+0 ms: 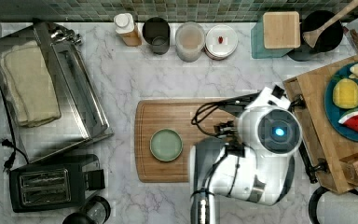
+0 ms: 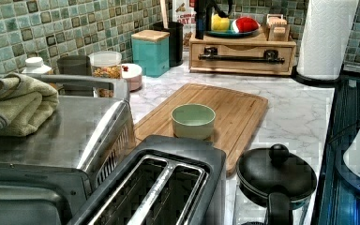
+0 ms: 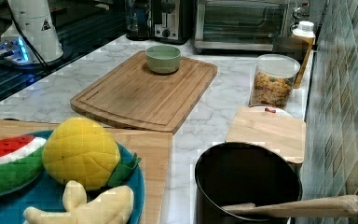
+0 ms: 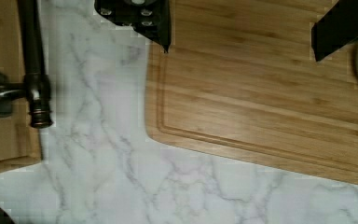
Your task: Open the drawer.
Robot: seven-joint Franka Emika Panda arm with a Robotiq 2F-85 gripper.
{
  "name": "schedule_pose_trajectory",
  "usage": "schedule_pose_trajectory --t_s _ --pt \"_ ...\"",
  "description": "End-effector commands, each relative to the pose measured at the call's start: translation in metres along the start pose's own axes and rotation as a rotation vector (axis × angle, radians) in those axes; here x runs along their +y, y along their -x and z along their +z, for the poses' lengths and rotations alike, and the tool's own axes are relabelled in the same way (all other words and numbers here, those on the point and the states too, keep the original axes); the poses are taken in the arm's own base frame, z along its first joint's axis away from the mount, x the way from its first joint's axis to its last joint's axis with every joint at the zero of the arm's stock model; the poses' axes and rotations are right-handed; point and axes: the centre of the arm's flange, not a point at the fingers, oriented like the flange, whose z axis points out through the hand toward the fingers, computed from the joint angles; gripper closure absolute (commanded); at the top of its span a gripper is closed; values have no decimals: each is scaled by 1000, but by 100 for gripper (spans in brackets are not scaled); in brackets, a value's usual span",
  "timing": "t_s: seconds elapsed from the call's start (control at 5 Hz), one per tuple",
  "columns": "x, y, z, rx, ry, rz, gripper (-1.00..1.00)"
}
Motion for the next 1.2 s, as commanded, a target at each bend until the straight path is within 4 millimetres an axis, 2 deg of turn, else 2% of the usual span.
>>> schedule_pose_trajectory --t_s 0.2,0.6,0.8,1.0,1.2 --pt "97 61 37 23 36 -13 -100" --pt "129 83 53 59 83 -121 -100" --pt "132 92 59 86 117 -159 -100" --pt "131 96 67 104 163 -181 -100" --pt "146 88 79 80 181 -203 -100"
